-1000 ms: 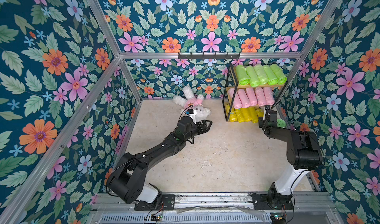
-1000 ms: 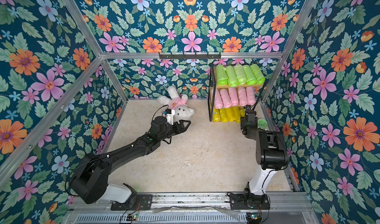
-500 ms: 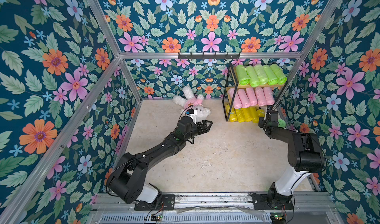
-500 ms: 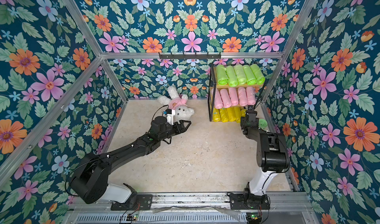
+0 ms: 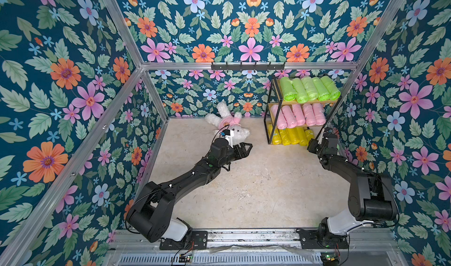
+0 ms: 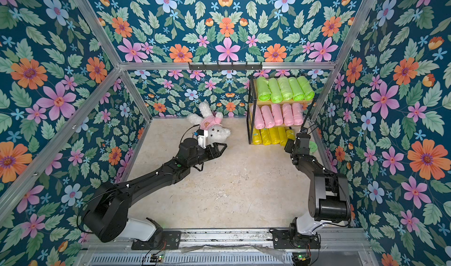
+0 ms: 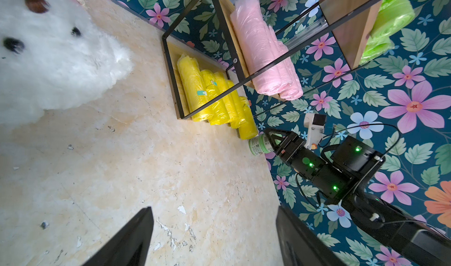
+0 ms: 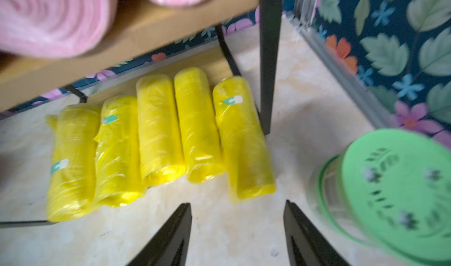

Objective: Sort the rolls of trash bags by color and place them on the shelf
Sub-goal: Place the roll of trash bags on the shelf.

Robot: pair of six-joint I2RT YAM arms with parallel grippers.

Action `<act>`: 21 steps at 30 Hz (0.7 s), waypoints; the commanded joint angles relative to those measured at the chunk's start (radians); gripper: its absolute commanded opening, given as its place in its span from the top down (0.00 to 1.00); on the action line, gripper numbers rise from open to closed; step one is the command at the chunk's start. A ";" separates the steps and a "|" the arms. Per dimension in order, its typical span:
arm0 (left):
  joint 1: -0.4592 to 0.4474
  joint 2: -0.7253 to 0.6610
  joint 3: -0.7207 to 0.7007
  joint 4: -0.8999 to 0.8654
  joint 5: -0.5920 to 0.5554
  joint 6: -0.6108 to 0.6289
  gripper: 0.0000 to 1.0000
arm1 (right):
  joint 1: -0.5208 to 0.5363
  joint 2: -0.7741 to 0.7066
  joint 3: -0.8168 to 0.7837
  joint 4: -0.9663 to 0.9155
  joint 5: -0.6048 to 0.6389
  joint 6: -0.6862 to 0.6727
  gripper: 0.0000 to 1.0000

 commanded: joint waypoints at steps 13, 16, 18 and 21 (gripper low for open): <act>0.000 0.006 0.001 0.028 0.018 0.004 0.16 | -0.018 0.152 0.026 0.084 -0.090 0.291 0.52; 0.000 0.006 0.000 0.027 0.016 0.006 0.16 | -0.020 0.176 0.049 0.099 -0.056 0.292 0.53; 0.000 0.008 0.001 0.027 0.015 0.007 0.16 | -0.022 0.187 0.060 0.123 -0.062 0.291 0.54; 0.000 0.012 0.003 0.024 0.015 0.009 0.16 | -0.022 0.203 0.080 0.146 -0.051 0.294 0.55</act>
